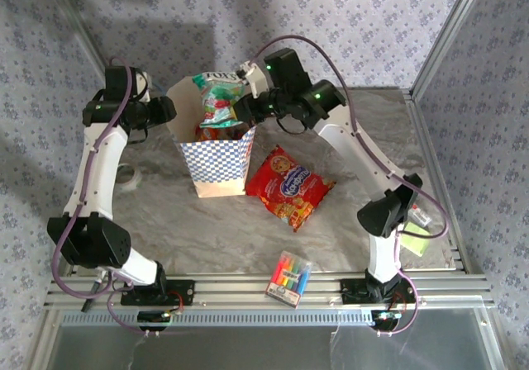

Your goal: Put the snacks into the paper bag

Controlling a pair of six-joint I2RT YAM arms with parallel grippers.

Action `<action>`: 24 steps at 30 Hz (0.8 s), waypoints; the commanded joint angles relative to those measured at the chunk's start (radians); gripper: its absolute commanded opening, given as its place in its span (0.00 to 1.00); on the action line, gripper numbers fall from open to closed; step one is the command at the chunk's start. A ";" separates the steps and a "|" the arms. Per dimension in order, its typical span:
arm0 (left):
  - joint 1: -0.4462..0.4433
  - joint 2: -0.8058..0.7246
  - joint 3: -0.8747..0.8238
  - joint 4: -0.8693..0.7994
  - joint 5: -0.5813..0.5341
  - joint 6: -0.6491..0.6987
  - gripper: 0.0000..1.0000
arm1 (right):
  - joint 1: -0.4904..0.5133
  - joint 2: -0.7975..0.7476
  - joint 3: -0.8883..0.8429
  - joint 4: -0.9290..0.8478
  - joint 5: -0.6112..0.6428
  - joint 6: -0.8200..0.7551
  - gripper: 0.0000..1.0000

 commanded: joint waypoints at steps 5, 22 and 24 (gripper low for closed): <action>0.019 0.031 0.025 0.031 0.035 0.009 0.57 | -0.009 0.133 0.201 -0.001 -0.034 0.050 0.00; 0.023 0.065 0.032 0.064 0.097 0.011 0.56 | -0.006 0.248 0.282 0.032 -0.011 0.089 0.00; 0.024 0.062 0.032 0.065 0.097 0.011 0.56 | -0.002 0.256 0.285 0.029 0.000 0.087 0.00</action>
